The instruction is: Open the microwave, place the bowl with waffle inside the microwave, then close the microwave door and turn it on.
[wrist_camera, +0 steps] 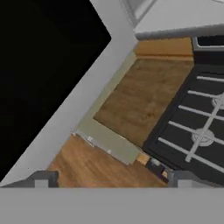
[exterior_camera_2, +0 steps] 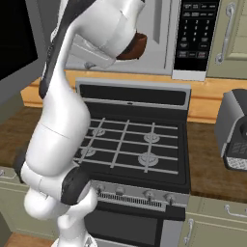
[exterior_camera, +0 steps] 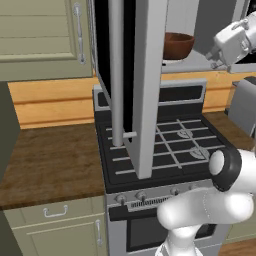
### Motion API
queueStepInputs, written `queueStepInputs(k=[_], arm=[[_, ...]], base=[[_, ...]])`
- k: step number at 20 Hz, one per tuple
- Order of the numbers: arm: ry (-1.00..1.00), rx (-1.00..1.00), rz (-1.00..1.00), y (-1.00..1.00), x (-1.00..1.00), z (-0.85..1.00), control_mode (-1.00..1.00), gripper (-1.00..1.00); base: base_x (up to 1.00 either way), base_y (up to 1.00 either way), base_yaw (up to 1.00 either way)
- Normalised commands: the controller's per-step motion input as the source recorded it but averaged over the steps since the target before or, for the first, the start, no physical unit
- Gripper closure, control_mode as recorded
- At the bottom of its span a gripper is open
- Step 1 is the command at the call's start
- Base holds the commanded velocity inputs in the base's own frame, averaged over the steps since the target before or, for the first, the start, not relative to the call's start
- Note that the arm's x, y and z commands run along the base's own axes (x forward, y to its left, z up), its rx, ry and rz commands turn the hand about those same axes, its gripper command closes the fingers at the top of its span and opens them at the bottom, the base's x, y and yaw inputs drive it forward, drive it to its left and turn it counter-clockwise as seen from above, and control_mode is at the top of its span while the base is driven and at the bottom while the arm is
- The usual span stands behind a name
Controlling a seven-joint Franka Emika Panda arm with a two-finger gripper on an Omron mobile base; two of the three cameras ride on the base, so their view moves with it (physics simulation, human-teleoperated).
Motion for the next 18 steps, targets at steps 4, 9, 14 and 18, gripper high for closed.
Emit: queueStepInputs(k=[4, 9, 14, 18], arm=[[-0.53, -0.74, 0.35, 0.09, -1.0, -0.23, -1.0, -1.0], [-0.39, -0.57, 0.3, 0.12, -1.0, -0.58, -1.0, -1.0], [-0.37, -0.41, 0.29, 0.0, -1.0, -0.55, -1.0, -1.0], [-0.4, -0.33, 0.3, 0.0, -1.0, -0.35, -1.0, -1.0]], base=[[0.0, 0.0, 0.0], [0.0, 0.0, 0.0], [0.0, 0.0, 0.0], [0.0, 0.0, 0.0]])
